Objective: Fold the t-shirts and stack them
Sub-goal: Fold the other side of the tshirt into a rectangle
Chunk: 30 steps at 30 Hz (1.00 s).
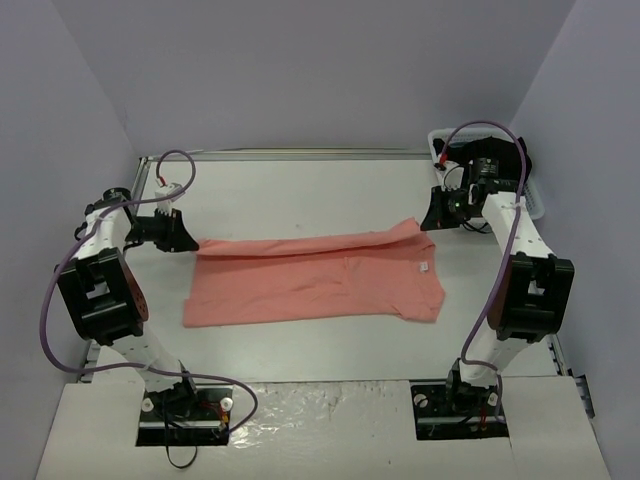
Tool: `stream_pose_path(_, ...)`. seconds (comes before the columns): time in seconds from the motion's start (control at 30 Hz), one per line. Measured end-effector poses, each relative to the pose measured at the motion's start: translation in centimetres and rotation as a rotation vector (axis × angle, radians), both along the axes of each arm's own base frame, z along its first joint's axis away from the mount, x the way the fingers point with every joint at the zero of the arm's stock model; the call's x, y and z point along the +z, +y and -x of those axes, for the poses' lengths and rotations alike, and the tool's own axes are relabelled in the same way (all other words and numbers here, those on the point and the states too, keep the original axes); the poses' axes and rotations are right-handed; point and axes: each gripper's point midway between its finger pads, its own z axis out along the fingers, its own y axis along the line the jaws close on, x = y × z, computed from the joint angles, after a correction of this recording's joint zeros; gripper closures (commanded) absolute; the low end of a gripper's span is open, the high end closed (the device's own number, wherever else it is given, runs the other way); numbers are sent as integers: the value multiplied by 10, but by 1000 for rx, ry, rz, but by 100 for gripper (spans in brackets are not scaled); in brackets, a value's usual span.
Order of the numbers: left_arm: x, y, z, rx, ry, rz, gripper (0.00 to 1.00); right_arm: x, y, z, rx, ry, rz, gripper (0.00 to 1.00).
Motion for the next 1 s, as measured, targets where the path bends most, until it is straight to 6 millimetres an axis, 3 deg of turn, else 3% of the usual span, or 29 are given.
stream_pose_path(0.27, -2, 0, 11, -30, -10, -7, 98, 5, -2, 17, 21, -18, 31, 100)
stream_pose_path(0.7, -23, -9, 40, -102, 36, 2, 98, -26, 5, 51, 112, 72, 65, 100)
stream_pose_path(0.73, -25, -9, 42, -106, 41, 3, 97, -28, 7, 54, 121, 80, 70, 98)
stream_pose_path(0.8, -29, -10, 47, -117, 46, 1, 96, -34, 8, 61, 134, 100, 77, 72)
stream_pose_path(0.83, -30, -11, 48, -125, 44, -1, 81, -36, 8, 63, 138, 110, 83, 60)
stream_pose_path(0.87, -32, -11, 51, -135, 43, -4, 73, -39, 8, 66, 144, 117, 91, 57)
stream_pose_path(1.0, -38, -12, 60, -171, 48, -11, 71, -45, 7, 70, 166, 134, 108, 48)
